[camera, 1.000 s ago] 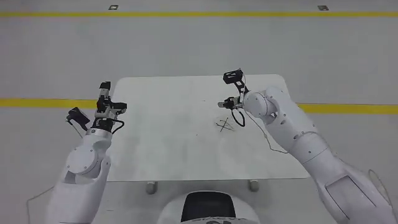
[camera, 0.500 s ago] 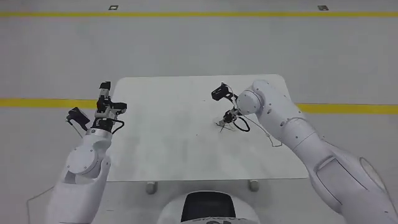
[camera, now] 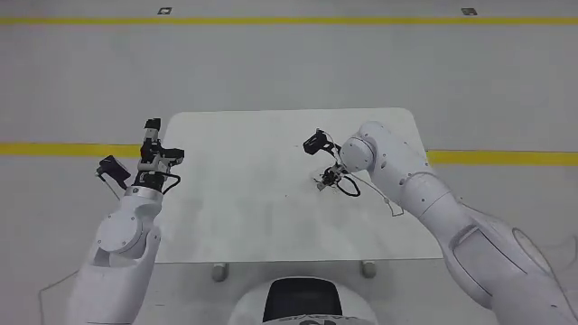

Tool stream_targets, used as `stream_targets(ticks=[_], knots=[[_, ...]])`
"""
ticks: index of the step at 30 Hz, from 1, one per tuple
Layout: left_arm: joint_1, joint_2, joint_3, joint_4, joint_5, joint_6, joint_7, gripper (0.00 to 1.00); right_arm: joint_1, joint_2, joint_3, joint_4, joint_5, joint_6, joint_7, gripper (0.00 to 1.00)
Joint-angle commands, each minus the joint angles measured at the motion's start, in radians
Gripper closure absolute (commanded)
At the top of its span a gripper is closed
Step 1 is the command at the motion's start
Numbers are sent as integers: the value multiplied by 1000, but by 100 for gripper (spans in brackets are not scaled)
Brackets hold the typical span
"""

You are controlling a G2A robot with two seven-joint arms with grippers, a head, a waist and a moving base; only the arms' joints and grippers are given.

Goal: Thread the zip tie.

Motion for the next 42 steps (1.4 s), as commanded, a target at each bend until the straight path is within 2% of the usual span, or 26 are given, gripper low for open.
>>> stream_targets(ticks=[1,8,13,23,40,41,42], knots=[[0,0,0,0,0,0,0,0,7,-7,-9,15,-1,-9,-5,0],[0,0,0,0,0,0,0,0,7,-7,-9,15,-1,-9,-5,0],[0,0,0,0,0,0,0,0,-8,-7,-12,22,-24,-37,-51,0],[0,0,0,0,0,0,0,0,-24,-5,-13,11,-47,-39,-80,0],[0,0,0,0,0,0,0,0,-41,-1,-4,-10,-73,-55,-74,0],[0,0,0,0,0,0,0,0,-40,-2,-3,-9,-73,-56,-72,13],[0,0,0,0,0,0,0,0,-40,-2,-3,-9,-73,-55,-70,34]])
